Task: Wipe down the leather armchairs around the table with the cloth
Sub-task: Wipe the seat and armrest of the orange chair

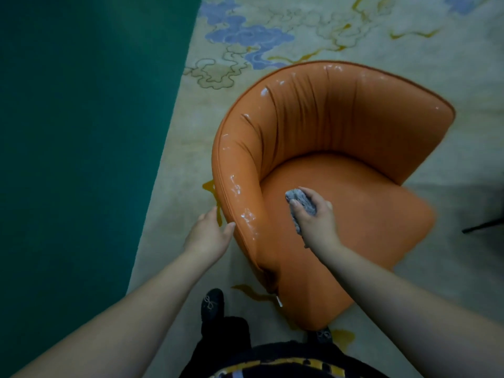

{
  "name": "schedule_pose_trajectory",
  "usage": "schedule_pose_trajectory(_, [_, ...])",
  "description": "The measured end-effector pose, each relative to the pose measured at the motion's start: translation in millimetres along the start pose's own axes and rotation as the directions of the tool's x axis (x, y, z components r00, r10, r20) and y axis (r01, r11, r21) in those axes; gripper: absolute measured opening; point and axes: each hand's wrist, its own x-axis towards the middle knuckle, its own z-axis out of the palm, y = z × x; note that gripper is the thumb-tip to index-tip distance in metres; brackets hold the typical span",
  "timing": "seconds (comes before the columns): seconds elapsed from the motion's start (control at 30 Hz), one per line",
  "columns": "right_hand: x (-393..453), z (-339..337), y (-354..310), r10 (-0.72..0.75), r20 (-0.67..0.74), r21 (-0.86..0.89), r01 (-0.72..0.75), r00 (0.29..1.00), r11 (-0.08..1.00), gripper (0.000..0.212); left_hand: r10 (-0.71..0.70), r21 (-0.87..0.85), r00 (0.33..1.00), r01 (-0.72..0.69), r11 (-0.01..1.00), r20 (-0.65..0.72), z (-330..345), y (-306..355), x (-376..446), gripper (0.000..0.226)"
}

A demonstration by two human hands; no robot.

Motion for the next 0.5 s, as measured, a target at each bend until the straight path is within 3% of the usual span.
schedule_pose_trajectory(0.13, [-3.5,32.1,-1.9,0.058,-0.124,-0.013,-0.061,0.991,0.998,0.039,0.061,0.029,0.992,-0.065,0.997,0.108,-11.9,-20.1,41.3,0.079])
schedule_pose_trajectory(0.33, [-18.5,69.6,17.9,0.117,-0.258,0.009,-0.119,0.959,0.993,0.038,0.280,0.086,0.951,-0.292,0.953,0.127,-15.1,-40.4,69.5,0.088])
schedule_pose_trajectory(0.5, [-29.7,77.0,45.5,0.170,-0.321,0.054,-0.162,0.932,0.985,0.037,0.307,-0.020,0.933,-0.309,0.951,0.186,-4.0,-36.3,83.6,0.099])
